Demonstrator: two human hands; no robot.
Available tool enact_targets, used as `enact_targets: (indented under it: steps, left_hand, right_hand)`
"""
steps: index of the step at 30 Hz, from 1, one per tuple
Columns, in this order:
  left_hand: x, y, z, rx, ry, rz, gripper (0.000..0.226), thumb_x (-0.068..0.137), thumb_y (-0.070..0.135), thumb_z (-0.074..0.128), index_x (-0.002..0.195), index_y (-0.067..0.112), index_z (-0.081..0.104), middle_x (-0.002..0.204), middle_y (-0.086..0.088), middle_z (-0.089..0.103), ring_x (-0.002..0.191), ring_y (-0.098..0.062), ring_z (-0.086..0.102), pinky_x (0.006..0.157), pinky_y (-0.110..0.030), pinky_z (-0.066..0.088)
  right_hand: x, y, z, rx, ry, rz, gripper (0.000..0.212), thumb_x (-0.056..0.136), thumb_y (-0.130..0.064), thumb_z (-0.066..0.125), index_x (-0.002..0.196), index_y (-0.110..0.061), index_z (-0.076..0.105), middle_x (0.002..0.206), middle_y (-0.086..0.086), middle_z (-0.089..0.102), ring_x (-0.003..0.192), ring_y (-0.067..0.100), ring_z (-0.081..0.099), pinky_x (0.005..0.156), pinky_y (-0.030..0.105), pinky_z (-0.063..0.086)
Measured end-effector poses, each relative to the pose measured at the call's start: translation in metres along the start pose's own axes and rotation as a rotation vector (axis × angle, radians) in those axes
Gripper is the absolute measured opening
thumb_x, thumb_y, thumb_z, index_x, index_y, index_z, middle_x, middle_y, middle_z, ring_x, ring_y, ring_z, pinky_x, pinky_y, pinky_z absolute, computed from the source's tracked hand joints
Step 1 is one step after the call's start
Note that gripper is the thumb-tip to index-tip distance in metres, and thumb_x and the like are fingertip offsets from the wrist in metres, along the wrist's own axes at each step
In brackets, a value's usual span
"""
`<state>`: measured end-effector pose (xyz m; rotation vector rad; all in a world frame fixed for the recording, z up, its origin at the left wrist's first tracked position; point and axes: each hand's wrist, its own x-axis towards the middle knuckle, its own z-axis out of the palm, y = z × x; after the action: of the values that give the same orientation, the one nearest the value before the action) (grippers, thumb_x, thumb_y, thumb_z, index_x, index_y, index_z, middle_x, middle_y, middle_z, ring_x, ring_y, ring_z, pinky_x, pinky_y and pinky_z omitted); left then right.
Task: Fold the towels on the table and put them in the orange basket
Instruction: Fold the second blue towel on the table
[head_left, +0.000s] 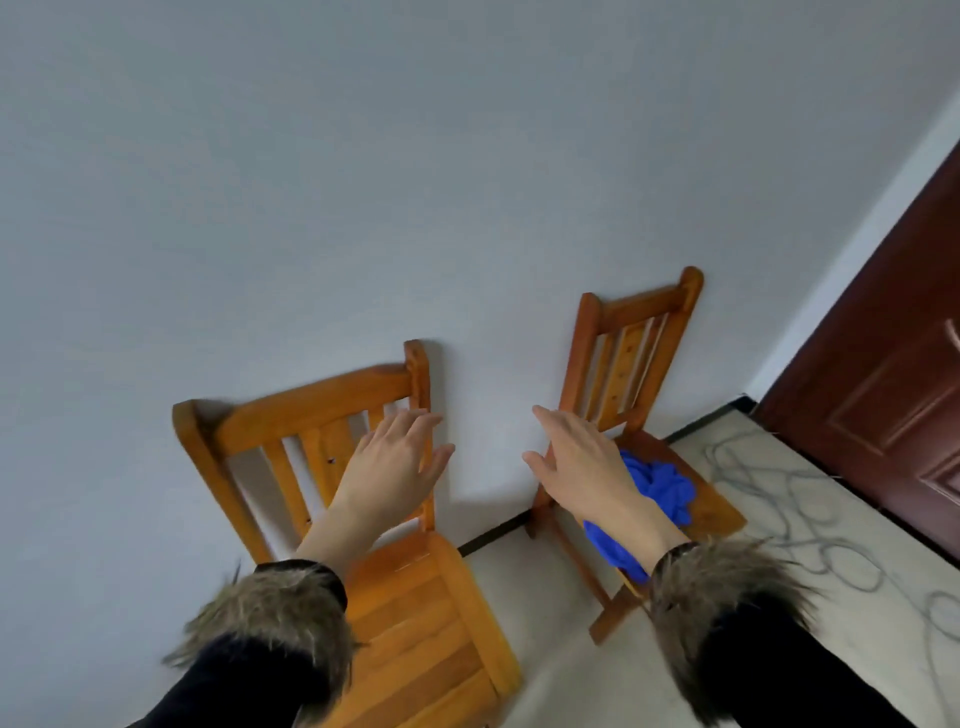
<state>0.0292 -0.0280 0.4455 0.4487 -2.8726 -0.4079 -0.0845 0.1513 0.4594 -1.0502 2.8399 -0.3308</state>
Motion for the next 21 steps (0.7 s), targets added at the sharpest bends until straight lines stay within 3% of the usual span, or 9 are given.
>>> enact_targets:
  steps: [7, 14, 21]
  left_hand:
    - [0.099, 0.062, 0.049, -0.014, -0.166, 0.135, 0.049, 0.097, 0.046, 0.033, 0.142, 0.024, 0.032, 0.148, 0.003, 0.035, 0.137, -0.017, 0.03, 0.112, -0.035, 0.027]
    - [0.177, 0.121, 0.128, -0.032, -0.282, 0.152, 0.046, 0.098, 0.042, 0.036, 0.141, 0.024, 0.036, 0.146, 0.004, 0.038, 0.135, -0.016, 0.033, 0.111, -0.035, 0.031]
    - [0.253, 0.177, 0.246, -0.197, -0.405, -0.126, 0.042, 0.097, 0.035, 0.042, 0.137, 0.021, 0.041, 0.141, -0.003, 0.044, 0.128, -0.022, 0.042, 0.104, -0.034, 0.036]
  right_hand:
    - [0.04, 0.093, -0.012, 0.063, 0.05, 0.173, 0.057, 0.097, -0.037, 0.043, 0.146, -0.017, 0.023, 0.146, 0.006, 0.035, 0.133, 0.024, 0.034, 0.105, 0.039, 0.036]
    - [0.083, 0.22, 0.011, 0.102, -0.03, 0.257, 0.058, 0.097, -0.038, 0.042, 0.147, -0.019, 0.02, 0.15, 0.004, 0.031, 0.136, 0.02, 0.031, 0.108, 0.035, 0.033]
    - [0.136, 0.36, 0.052, 0.09, -0.177, 0.247, 0.057, 0.097, -0.037, 0.041, 0.147, -0.017, 0.022, 0.147, 0.005, 0.035, 0.133, 0.023, 0.035, 0.107, 0.038, 0.036]
